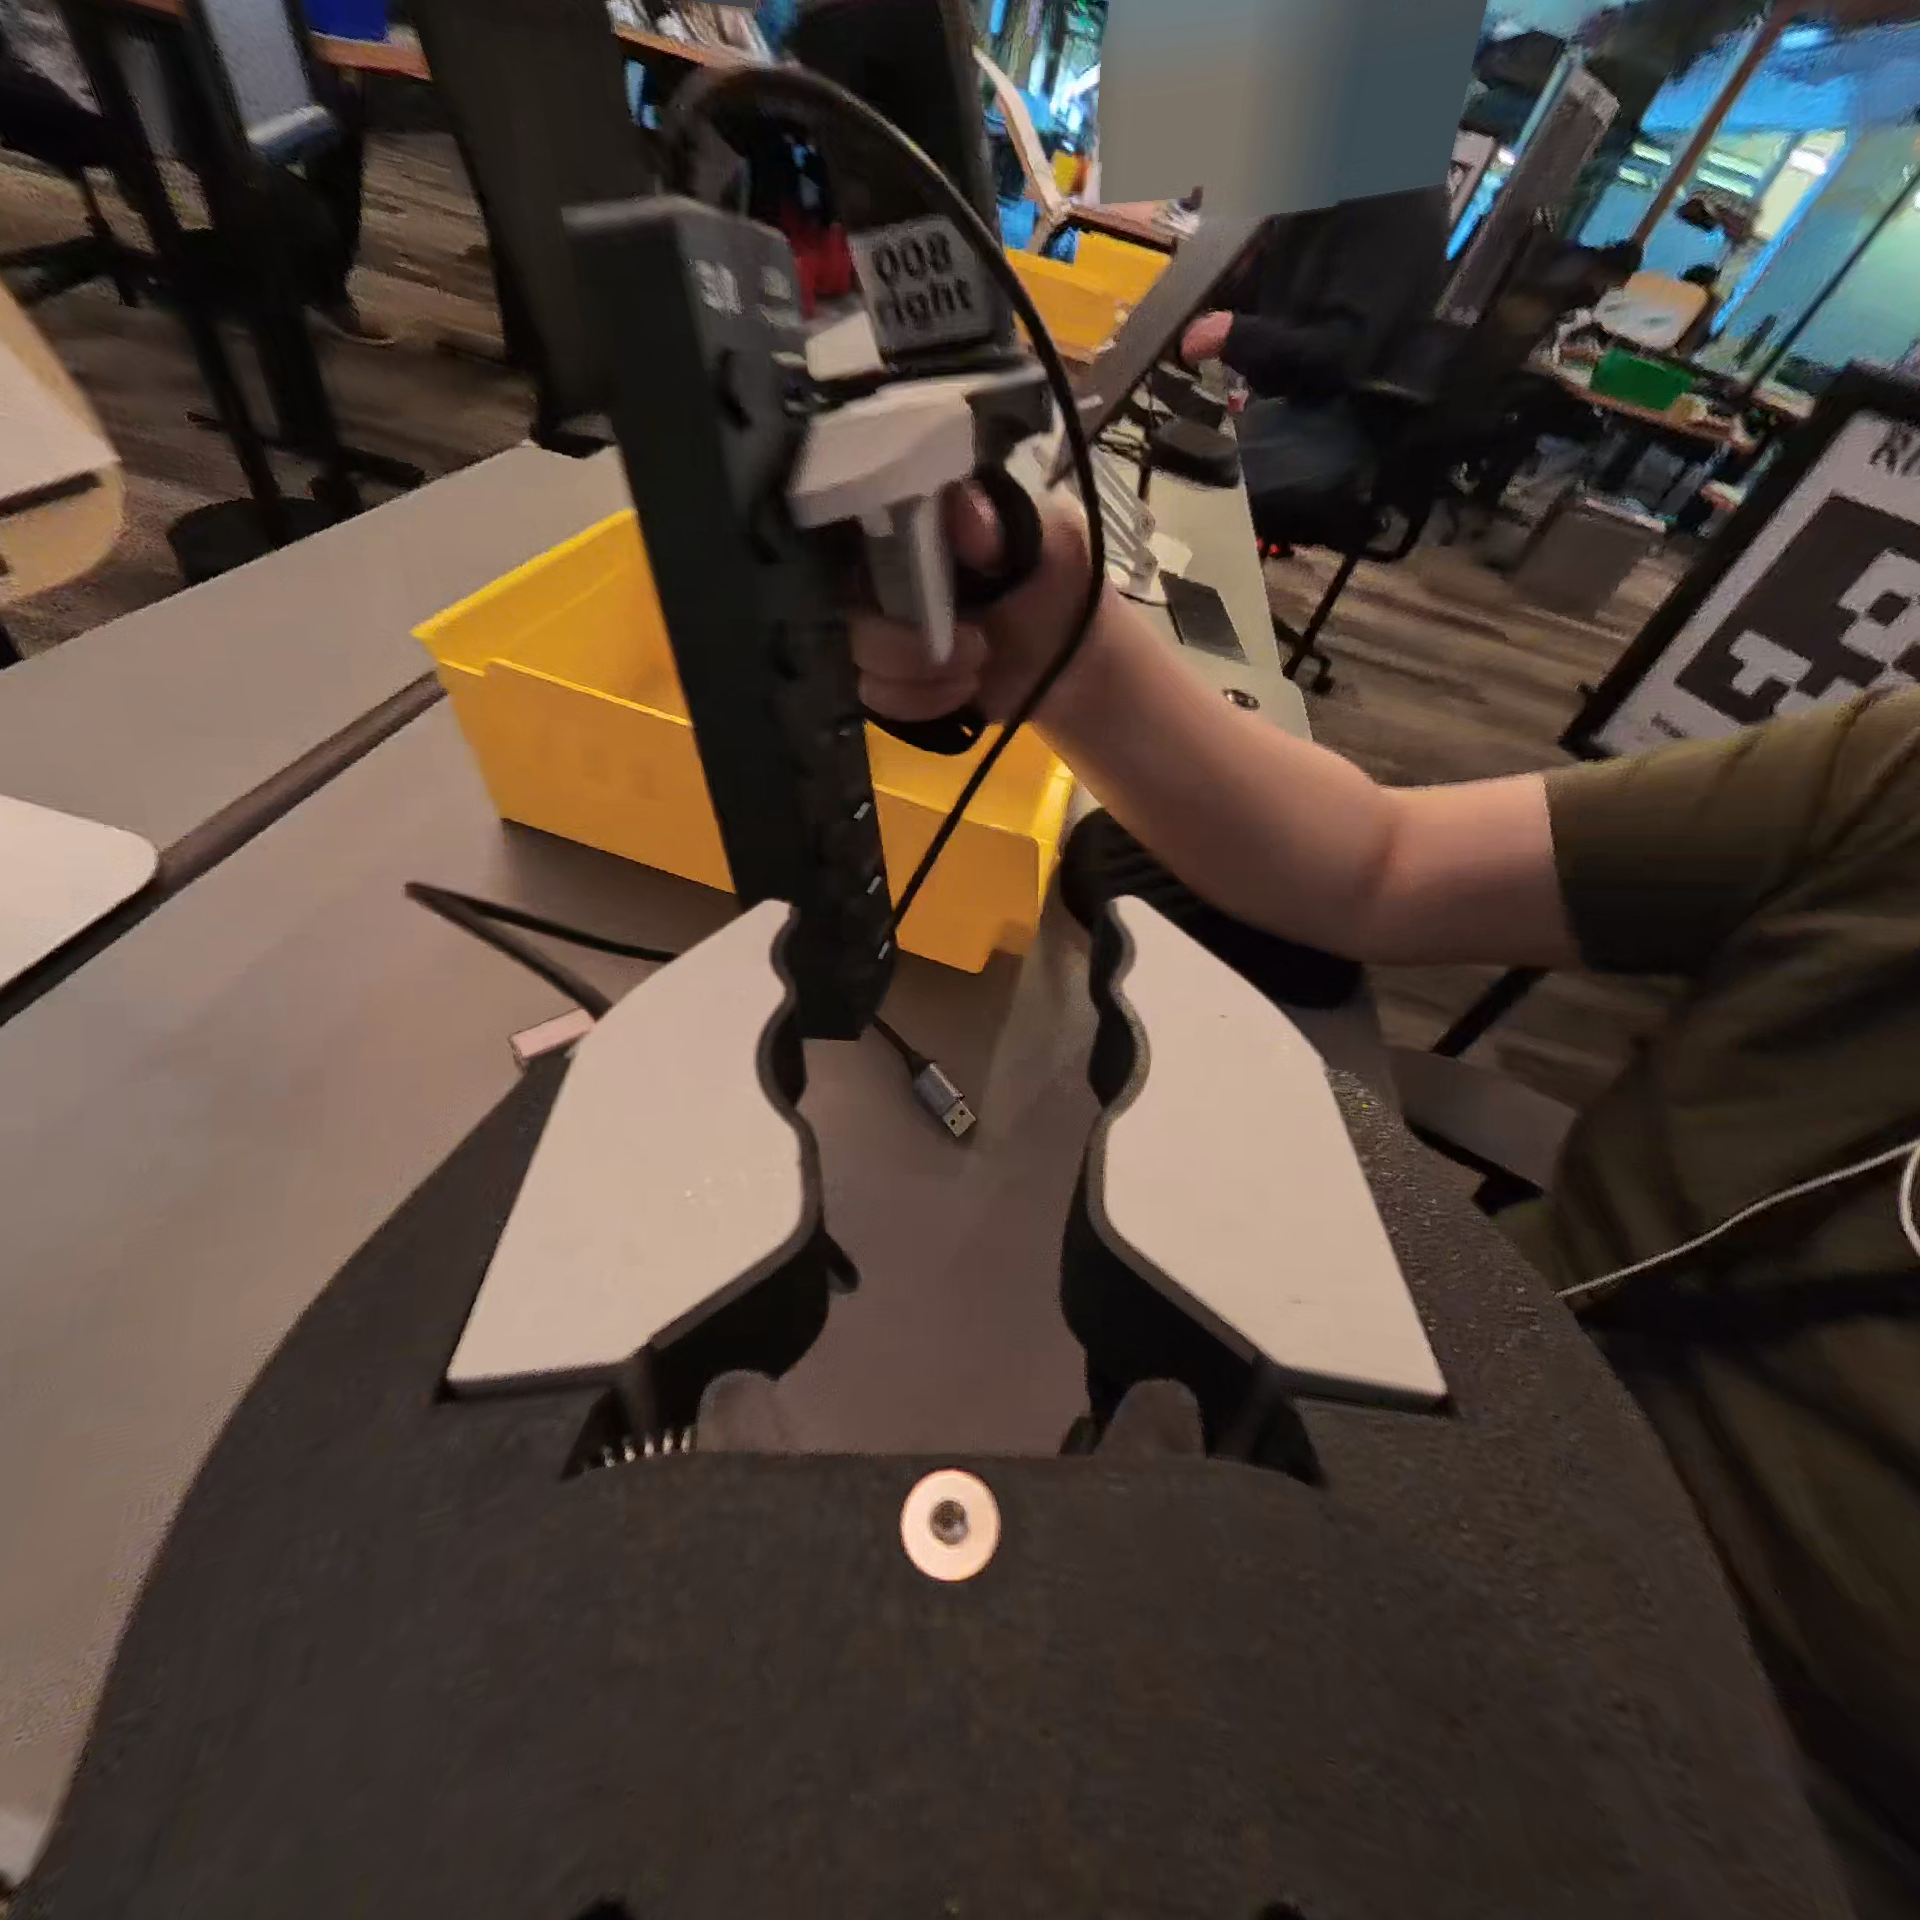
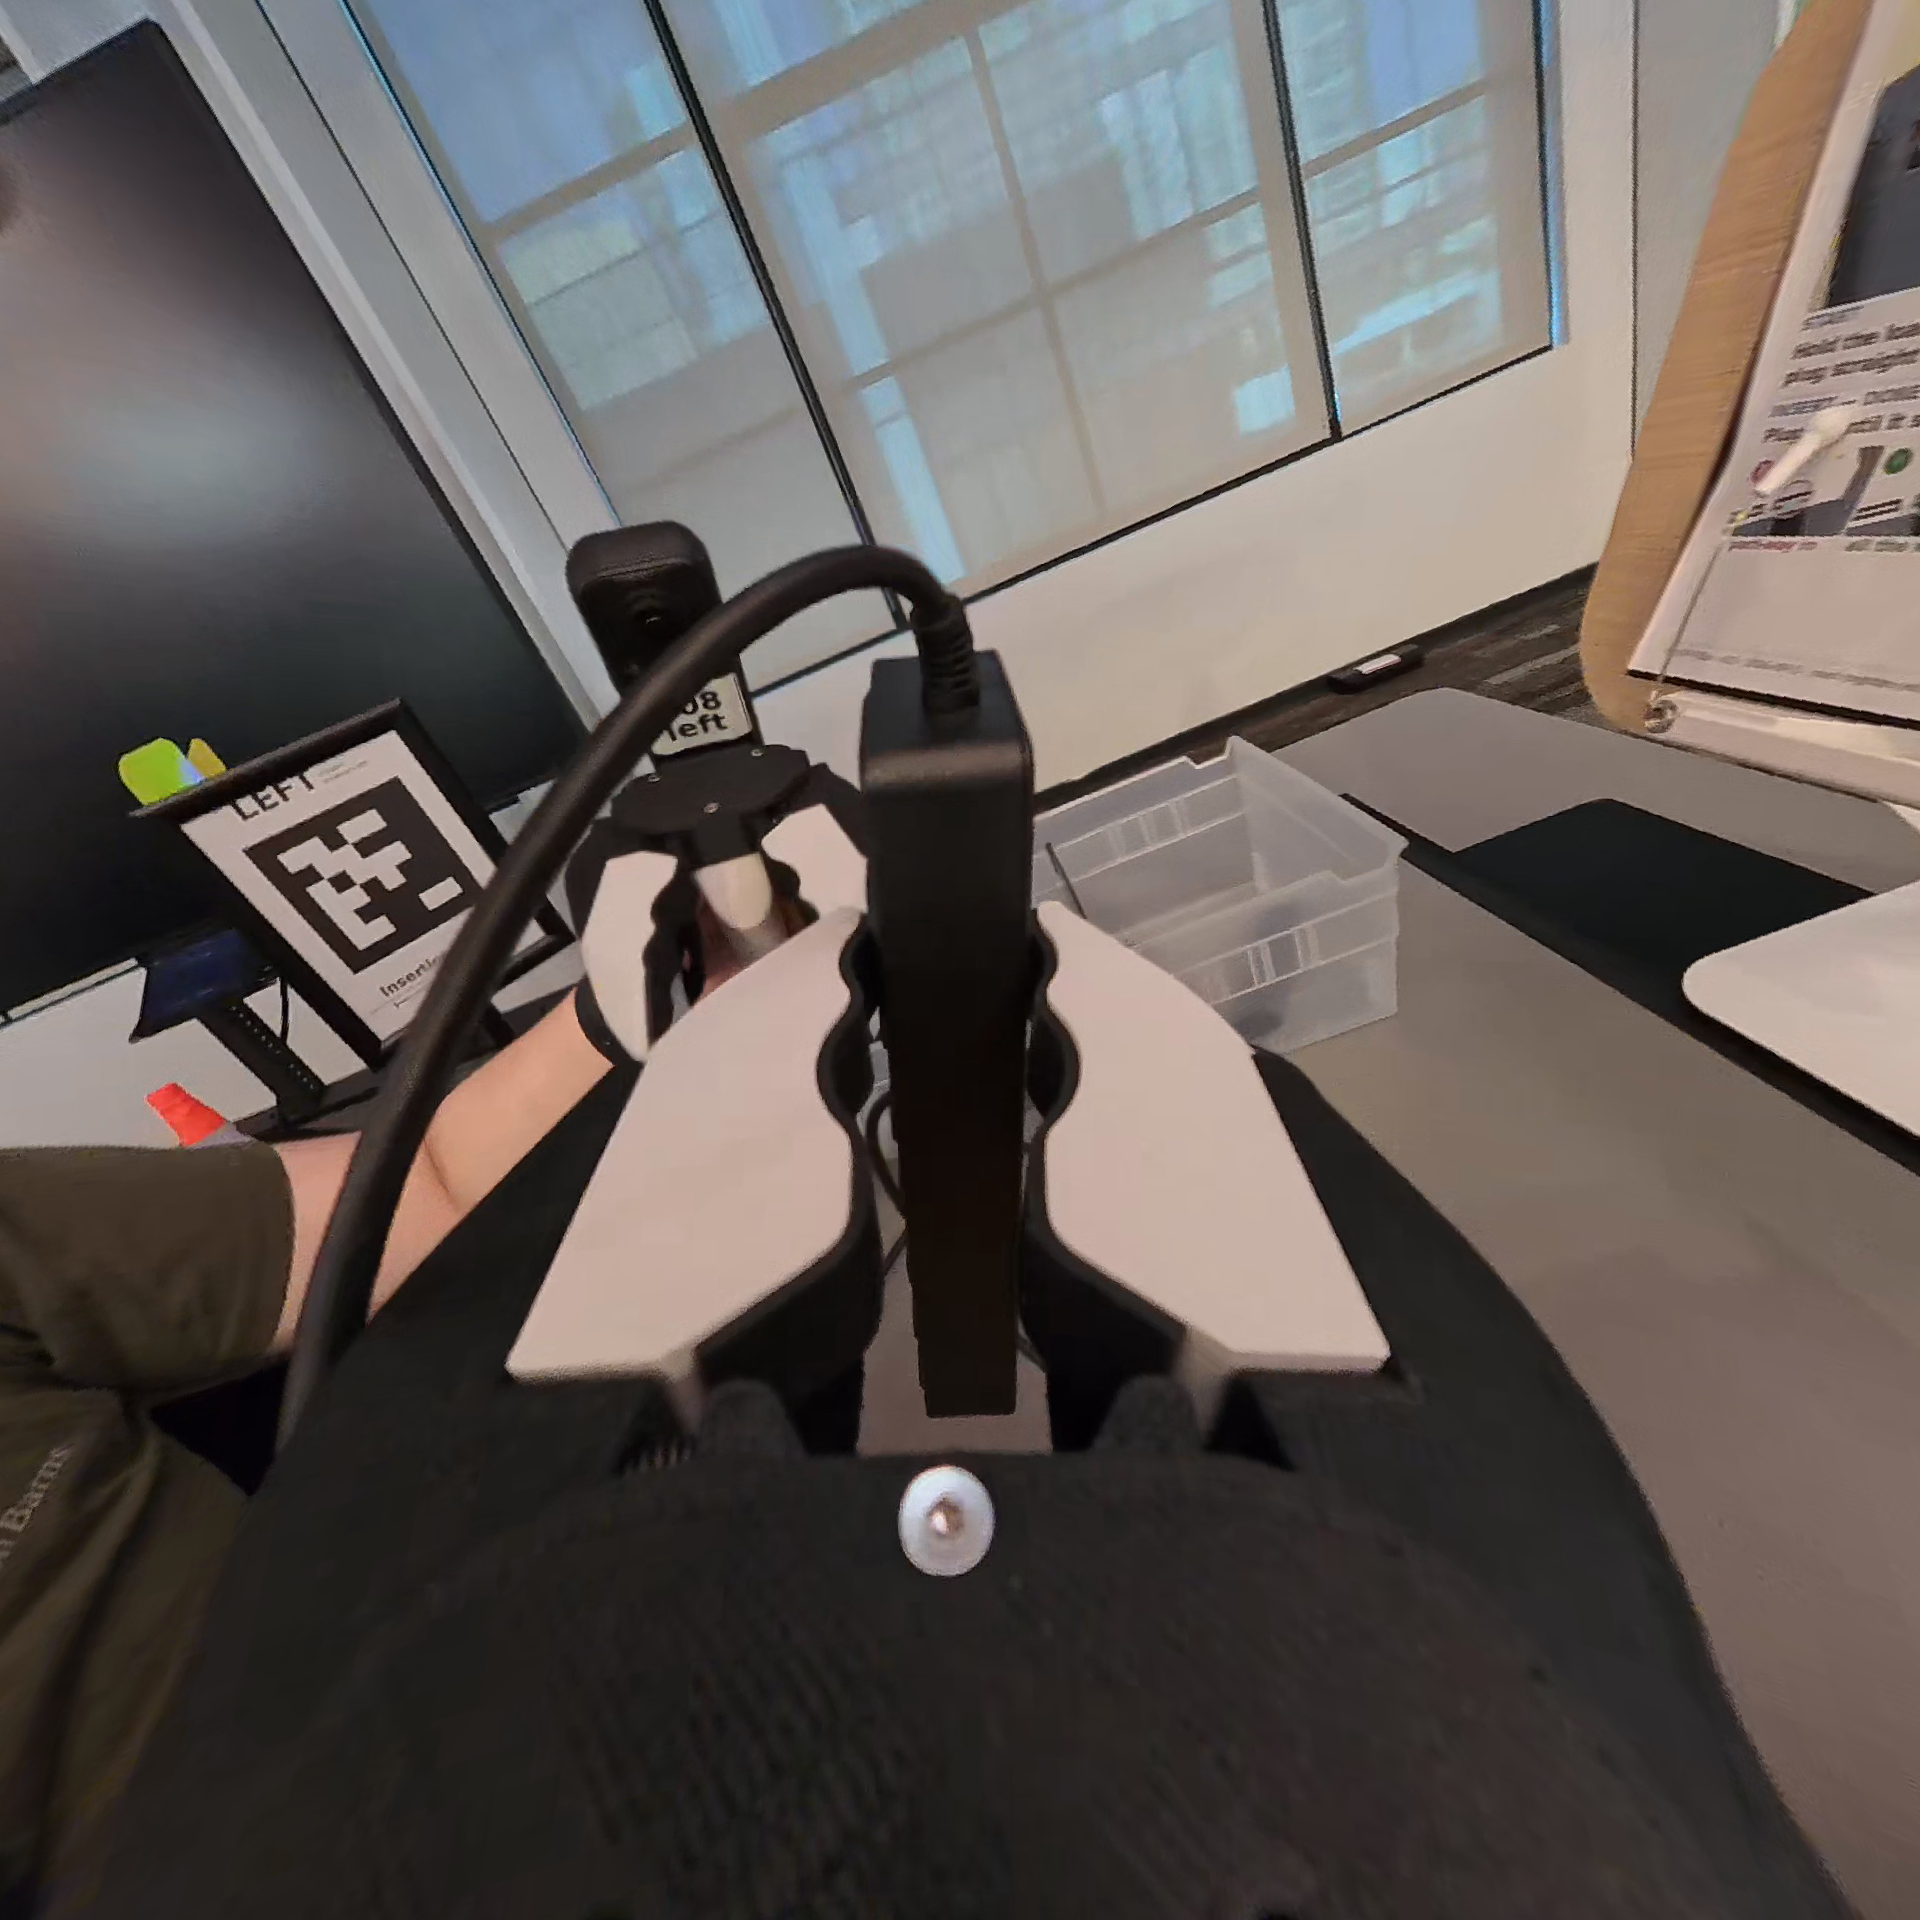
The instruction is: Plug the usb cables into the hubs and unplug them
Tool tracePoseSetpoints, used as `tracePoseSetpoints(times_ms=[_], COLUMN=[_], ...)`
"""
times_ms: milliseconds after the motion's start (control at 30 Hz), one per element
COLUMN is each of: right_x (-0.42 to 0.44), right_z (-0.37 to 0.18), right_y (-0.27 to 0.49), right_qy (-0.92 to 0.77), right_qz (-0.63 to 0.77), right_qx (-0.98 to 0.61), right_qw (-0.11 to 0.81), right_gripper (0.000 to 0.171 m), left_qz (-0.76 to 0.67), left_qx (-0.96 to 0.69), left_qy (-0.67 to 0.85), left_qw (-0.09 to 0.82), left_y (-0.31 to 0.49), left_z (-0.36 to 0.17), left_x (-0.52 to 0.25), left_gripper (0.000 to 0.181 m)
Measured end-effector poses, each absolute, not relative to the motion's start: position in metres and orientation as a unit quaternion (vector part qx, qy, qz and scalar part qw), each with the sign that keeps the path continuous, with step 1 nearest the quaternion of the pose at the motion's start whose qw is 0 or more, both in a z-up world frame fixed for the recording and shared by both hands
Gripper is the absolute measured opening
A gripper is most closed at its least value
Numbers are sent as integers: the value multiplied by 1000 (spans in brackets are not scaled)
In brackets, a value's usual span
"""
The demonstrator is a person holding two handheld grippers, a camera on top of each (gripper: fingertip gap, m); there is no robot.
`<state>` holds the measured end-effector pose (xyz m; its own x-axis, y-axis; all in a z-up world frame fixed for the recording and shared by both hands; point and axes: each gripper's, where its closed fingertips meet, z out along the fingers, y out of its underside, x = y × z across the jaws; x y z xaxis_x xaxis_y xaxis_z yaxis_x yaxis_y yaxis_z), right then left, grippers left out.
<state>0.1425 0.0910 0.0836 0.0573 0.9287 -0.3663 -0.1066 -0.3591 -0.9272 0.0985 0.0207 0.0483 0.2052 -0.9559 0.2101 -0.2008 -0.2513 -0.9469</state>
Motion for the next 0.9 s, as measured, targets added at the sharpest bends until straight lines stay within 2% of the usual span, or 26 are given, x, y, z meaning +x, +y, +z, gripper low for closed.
tracePoseSetpoints(times_ms=[300,433,633,900], right_x=[139,135,134,138], right_z=[99,97,102,105], right_y=[69,66,59,68], right_qy=[-372,-380,-392,-362], right_qz=[631,630,643,655], right_qx=[-537,-535,-513,-507], right_qw=[420,416,413,427], right_gripper=[27,27,27,27], left_qz=[-264,-306,-397,-477], left_qx=[-689,-684,-677,-633], left_qy=[483,474,459,466], left_qw=[471,462,417,393], left_y=[35,34,36,36], left_z=[-1,-11,-15,-5], left_x=[124,136,147,169], left_gripper=[53,44,59,51])
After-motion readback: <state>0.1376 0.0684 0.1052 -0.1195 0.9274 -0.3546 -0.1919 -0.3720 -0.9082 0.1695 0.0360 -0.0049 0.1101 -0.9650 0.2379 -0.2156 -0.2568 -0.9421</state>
